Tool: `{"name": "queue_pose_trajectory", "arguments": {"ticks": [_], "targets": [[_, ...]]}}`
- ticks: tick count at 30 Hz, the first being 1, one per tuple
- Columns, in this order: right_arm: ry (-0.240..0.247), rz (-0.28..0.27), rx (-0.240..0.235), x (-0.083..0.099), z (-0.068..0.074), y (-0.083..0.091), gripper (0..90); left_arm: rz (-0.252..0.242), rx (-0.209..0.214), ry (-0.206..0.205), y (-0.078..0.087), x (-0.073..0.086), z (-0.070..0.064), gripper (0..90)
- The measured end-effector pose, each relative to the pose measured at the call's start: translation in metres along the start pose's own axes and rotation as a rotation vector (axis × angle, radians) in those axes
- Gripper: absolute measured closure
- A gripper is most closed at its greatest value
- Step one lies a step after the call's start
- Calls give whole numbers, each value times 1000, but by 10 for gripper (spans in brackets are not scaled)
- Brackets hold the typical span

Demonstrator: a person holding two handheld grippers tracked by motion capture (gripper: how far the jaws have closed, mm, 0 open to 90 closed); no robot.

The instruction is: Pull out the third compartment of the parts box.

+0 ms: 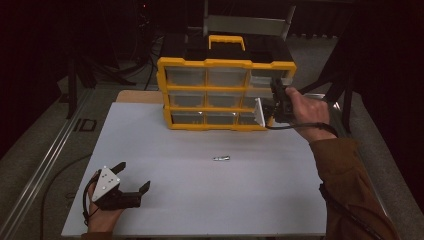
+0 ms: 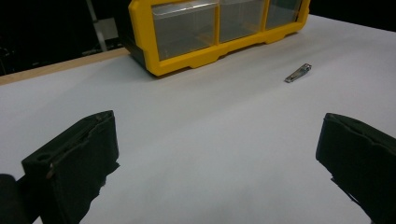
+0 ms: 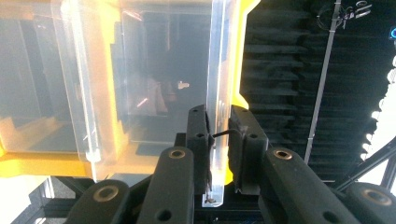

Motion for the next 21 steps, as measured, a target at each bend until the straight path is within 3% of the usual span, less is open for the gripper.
{"name": "queue_pose_trajectory", "arguments": {"ticks": [21], "targets": [[2,-29,-8,0,1,29,793,-1,-3,-1,1,-1,0,3]]}}
Point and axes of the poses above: each handheld gripper's, and its own axes: y roughly backward along the jaws, x roughly out of its underside, z roughly to its left, the point moved 6 cm from there along -y, roughly forward along the jaws, and after that the axes turned 3 degrees about -z, right-handed, at the moved point
